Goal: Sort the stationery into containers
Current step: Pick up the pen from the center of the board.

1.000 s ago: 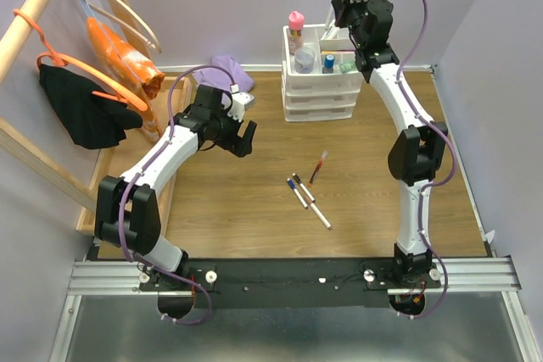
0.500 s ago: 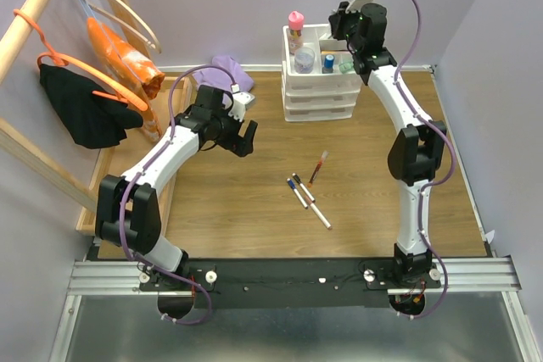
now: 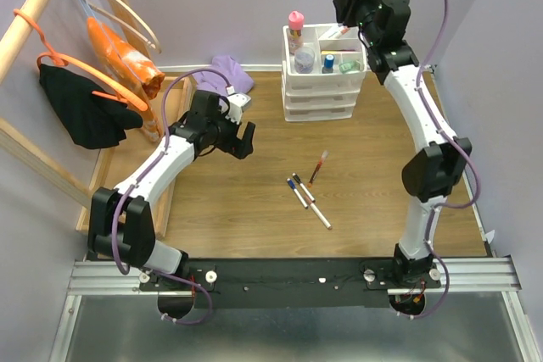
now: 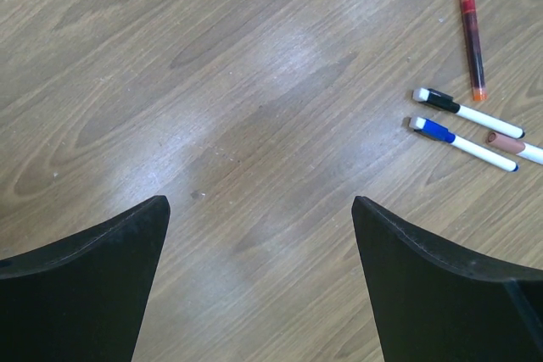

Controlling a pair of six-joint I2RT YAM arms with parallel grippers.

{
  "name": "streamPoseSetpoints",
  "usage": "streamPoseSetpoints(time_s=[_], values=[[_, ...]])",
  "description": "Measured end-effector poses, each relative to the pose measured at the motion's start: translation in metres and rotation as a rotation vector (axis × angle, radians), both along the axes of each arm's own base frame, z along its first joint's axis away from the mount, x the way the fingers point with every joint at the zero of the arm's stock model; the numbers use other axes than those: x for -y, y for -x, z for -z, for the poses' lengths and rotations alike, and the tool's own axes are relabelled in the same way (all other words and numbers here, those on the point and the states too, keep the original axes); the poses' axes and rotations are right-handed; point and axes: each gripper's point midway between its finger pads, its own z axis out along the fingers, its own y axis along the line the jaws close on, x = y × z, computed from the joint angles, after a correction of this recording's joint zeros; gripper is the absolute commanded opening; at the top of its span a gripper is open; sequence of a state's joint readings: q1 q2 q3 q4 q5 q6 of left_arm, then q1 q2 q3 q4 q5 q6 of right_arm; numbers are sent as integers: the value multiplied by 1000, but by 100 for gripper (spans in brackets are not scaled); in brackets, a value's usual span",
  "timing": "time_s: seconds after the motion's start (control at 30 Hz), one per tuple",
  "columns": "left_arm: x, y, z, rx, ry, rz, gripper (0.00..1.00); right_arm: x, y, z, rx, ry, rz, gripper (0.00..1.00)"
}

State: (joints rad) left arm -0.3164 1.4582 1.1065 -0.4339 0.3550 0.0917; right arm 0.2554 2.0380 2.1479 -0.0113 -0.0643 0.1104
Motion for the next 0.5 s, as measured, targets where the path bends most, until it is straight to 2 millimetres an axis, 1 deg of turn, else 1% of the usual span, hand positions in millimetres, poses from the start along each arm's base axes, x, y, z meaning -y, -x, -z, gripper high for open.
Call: streamPoseSetpoints(time_s=[0.03,0.1,0.13,0.17,0.2,0.23,0.27,0.33,0.37,0.43,0.47,0.5], values=[[0,1,-1,5,5,-1,98,-1,9,-12,18,1,-6,46],[2,3,-3,16,10,2,98,-4,31,-27,25,4,-22,42],[3,4,-4,23,11,6,98,-6,40,-33,25,5,-36,42],[5,7,-5,35,10,11,98,-12,56,-33,11,14,-70,43],[6,9,-4,39,9,16,98,-15,68,-30,-13,23,-96,55],[8,13,-3,41,2,17,98,-21,83,-22,-49,45,-134,64],[7,15,-1,42,-6,13,98,-26,93,-12,-80,62,-162,69],[7,18,4,36,-24,-4,98,-37,115,23,-192,109,-219,69],[5,17,6,34,-31,-19,98,-44,124,42,-249,134,-245,66],[1,17,11,28,-42,-47,98,-62,162,123,-446,239,-330,62],[0,17,14,24,-44,-55,98,-66,171,138,-483,261,-351,57],[-3,17,18,21,-52,-74,98,-74,200,187,-606,335,-408,52]])
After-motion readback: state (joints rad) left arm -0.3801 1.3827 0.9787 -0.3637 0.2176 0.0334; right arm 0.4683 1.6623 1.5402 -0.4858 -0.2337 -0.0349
